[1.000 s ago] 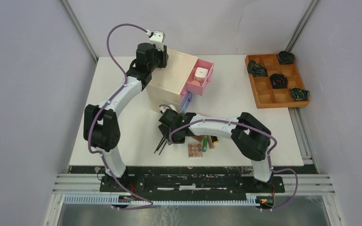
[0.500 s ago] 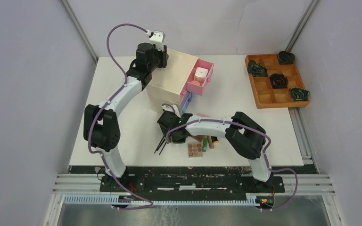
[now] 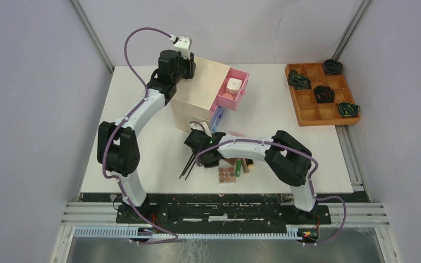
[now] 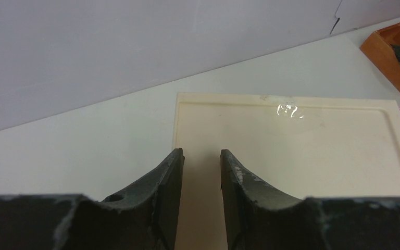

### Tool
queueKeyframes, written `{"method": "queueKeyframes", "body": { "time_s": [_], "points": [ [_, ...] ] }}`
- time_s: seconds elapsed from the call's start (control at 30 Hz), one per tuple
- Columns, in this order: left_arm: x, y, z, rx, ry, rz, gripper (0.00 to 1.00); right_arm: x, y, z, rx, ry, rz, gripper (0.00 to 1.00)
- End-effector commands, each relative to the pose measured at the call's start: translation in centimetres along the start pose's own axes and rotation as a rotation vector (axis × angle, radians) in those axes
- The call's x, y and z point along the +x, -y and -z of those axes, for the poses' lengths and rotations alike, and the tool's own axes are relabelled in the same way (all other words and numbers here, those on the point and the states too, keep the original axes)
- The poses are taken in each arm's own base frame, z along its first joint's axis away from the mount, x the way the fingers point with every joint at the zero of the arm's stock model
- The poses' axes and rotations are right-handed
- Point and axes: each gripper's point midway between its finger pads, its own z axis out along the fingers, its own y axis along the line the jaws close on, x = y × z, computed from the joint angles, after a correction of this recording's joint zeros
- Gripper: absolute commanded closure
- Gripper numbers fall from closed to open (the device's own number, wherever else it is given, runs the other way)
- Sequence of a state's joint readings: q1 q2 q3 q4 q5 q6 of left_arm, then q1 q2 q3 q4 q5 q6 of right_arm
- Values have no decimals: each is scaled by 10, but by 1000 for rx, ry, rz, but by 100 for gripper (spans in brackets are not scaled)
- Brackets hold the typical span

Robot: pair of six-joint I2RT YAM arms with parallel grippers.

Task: Organize the makeup
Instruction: Pick up the makeup from the center of the board, then place the makeup in the drawer.

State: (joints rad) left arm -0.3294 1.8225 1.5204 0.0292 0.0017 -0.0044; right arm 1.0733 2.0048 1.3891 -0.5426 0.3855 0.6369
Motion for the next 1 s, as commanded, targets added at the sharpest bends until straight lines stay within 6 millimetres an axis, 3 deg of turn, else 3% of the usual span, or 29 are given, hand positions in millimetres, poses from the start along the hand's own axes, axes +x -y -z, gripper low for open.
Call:
{"method": "queueKeyframes", "body": {
  "time_s": [0.0,0.17,0.27,0.43,0.67,0.83,0.97],
  "points": [
    [198,-28,38,-84,-649,-50,59,-21,11,48,-30,53,81,99],
    [199,-27,38,-81,-650,-45,59,-56,20,115,-89,125,191,99],
    [199,-26,38,-78,-647,-41,59,-89,28,156,-96,203,225,99],
    [198,-26,38,-77,-645,-40,59,-144,51,196,-65,336,212,99],
    [196,-27,39,-80,-644,-45,59,-216,98,204,-33,437,105,99],
    [198,-27,39,-82,-649,-47,59,-247,126,186,13,443,82,99],
    [199,-27,38,-81,-651,-46,59,-260,144,167,31,440,55,99]
  ]
}}
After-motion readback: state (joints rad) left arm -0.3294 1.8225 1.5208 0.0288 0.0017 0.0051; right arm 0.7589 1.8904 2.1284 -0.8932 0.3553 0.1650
